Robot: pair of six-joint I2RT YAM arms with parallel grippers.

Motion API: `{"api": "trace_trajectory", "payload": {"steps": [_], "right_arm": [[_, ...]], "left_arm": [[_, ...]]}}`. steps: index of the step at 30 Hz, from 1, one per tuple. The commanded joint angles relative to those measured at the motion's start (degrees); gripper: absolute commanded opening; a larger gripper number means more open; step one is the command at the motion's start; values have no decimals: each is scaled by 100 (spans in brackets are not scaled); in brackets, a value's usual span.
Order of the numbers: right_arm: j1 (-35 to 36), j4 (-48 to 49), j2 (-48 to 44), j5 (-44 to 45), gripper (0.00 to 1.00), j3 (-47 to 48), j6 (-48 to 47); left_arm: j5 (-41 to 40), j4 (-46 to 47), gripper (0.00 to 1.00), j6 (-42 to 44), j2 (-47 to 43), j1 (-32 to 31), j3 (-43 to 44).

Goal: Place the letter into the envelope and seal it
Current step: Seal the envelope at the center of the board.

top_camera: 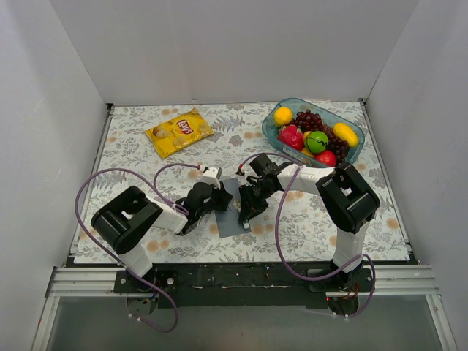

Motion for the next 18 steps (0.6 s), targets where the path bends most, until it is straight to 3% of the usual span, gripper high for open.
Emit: {"api": "trace_trajectory", "payload": {"steps": [1, 18], "right_arm": [[16, -188, 128, 374, 1, -91, -244], [-2, -127, 128, 322, 1, -135, -261]], "left_arm": [[258, -19, 0, 277, 176, 91, 236], [794, 33, 0, -171, -210, 38, -511]]}}
